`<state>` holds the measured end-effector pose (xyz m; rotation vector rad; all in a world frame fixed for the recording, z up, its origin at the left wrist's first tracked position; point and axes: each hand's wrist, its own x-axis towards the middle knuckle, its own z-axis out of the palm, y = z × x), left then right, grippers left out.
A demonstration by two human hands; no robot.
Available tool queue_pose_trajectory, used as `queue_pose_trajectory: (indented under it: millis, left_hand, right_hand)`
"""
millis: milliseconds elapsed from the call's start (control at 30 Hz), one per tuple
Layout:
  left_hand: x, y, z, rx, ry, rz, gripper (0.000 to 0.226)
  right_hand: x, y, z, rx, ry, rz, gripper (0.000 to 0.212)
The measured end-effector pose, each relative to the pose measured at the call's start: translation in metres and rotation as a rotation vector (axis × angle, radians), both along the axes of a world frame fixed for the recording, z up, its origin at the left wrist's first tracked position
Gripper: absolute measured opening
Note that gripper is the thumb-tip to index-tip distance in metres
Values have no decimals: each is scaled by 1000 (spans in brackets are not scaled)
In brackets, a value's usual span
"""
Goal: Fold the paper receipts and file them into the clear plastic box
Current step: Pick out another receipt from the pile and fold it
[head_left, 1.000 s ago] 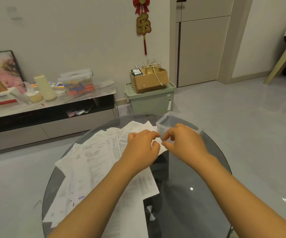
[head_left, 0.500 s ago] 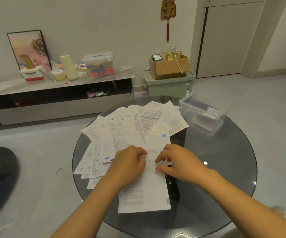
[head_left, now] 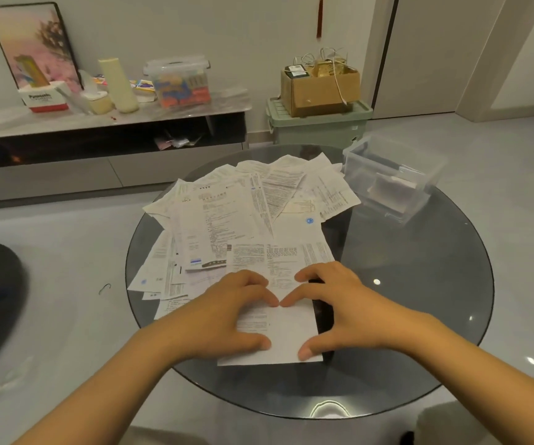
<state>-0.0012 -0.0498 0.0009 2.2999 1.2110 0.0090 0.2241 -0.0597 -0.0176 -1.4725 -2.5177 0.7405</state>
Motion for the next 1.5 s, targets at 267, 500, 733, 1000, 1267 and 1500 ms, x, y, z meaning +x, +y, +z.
queue_pose_trajectory:
  millis: [267,500,733,1000,1267,1500]
  left_hand:
    - [-14,-8,-9,-62,-64,-24,54]
    - [-15,-3,-6,-33,-197,45,19]
    - [-14,2,-5,-89,-294,164,29]
    - [2,9,-5,230,-303,375,37]
    - [7,17,-12,379,-284,448,39]
    - [2,16,-22,522,-69,336,72]
  right_hand:
    - [-6,-9,-12,53,172,-98,27]
    - [-8,-6,-3,-28,269,-201,14]
    - [-6,-8,9,-136,500,-313,5]
    - [-15,-4,6,-208,676,-412,44]
    - [-23,14,-16,43,496,-569,37]
    - [-22,17,-18,173,363,-565,74]
